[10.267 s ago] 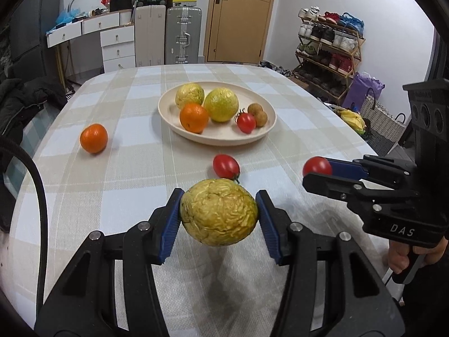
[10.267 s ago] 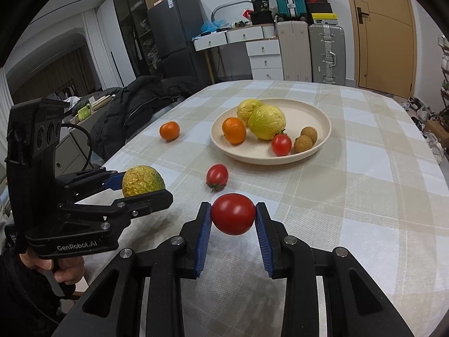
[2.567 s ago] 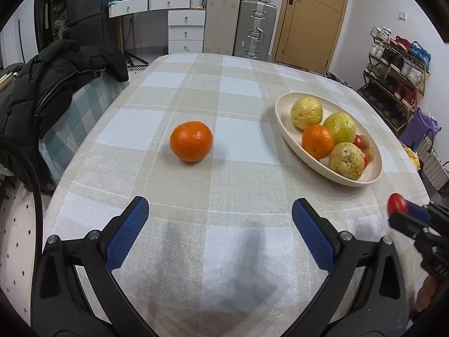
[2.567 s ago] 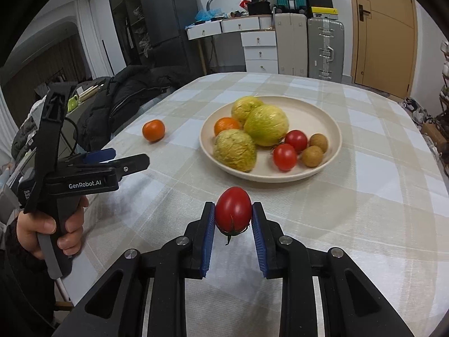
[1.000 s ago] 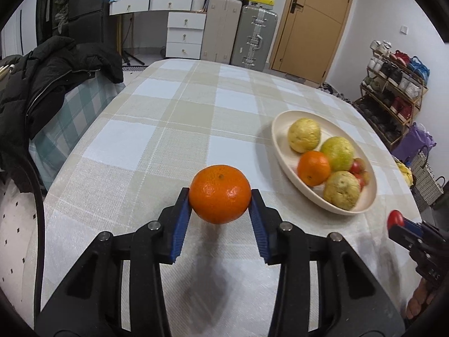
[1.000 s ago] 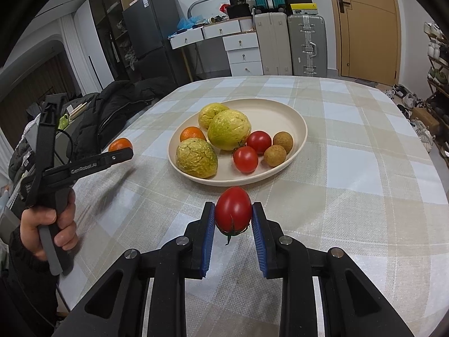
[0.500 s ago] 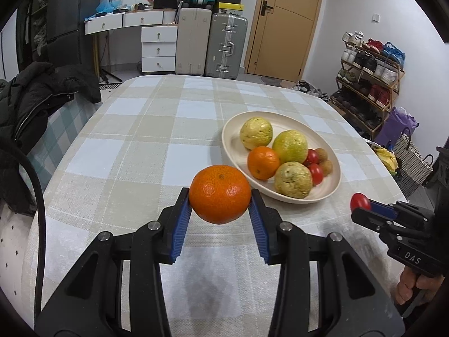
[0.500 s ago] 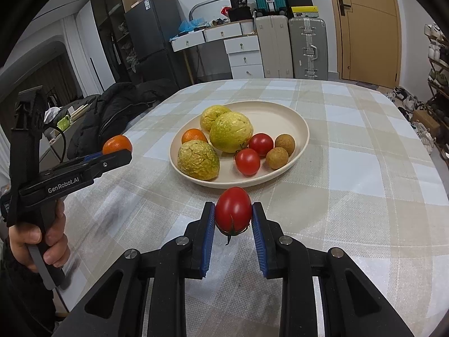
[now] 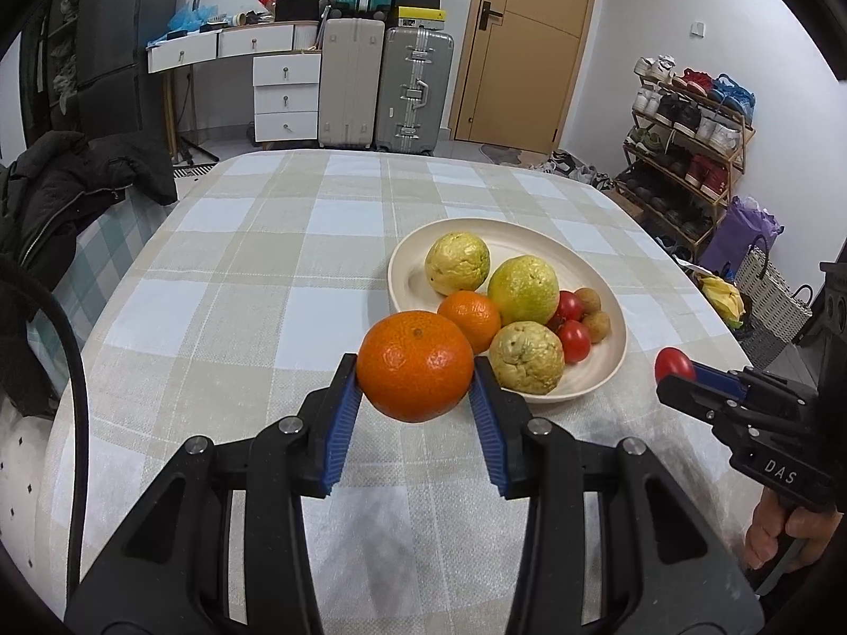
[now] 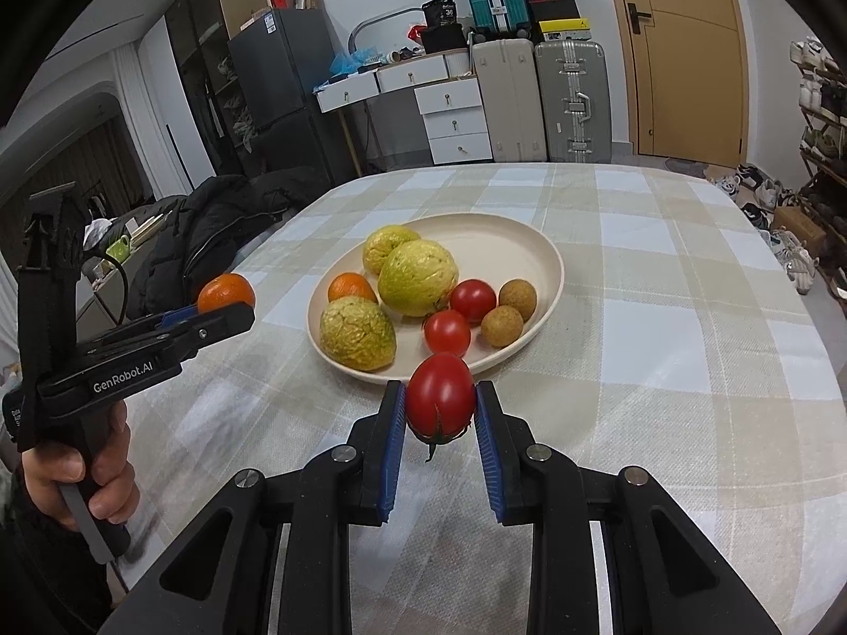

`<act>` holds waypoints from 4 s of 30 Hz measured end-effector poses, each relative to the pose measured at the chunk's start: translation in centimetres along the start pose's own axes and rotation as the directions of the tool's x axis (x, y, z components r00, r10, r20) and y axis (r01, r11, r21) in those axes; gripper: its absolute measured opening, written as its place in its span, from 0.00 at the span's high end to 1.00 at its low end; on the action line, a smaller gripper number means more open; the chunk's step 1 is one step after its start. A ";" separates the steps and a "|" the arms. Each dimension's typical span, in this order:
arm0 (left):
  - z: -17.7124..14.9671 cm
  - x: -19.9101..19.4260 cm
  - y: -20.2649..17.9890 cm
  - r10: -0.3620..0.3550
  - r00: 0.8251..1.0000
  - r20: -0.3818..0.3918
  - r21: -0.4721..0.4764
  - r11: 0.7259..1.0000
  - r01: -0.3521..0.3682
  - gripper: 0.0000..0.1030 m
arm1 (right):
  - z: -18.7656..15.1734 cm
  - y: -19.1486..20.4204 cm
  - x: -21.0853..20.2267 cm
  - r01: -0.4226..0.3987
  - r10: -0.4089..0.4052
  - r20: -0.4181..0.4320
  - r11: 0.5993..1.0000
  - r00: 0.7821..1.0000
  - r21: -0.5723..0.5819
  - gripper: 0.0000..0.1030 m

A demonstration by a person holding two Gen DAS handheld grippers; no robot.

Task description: Organize fruits

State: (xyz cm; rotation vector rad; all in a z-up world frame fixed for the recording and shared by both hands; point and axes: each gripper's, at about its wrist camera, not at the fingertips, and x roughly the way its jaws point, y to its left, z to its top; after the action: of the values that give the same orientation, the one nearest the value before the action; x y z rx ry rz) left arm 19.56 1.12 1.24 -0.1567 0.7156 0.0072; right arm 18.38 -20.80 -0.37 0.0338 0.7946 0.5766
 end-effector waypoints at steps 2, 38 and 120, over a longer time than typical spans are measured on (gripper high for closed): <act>0.4 0.3 -0.2 -0.001 1.000 -0.002 0.005 1.000 0.001 0.63 | 0.3 -0.2 -0.1 0.002 -0.002 0.007 1.000 1.000 0.002 0.74; 0.9 6.0 -5.6 -0.047 0.994 -0.094 0.126 0.990 0.059 0.63 | 2.9 -0.8 3.7 -0.015 0.015 -0.036 1.000 0.999 0.007 0.74; -3.2 -4.3 -2.8 -0.029 0.975 0.219 0.107 0.994 0.005 0.01 | -0.9 0.5 -3.1 -0.036 0.063 0.240 0.993 0.969 -0.114 0.00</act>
State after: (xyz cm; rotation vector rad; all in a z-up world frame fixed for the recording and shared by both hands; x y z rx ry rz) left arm 14.38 -1.88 2.10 -0.0589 0.4916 -0.0294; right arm 15.83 -22.05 1.15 0.0235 0.5237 0.6492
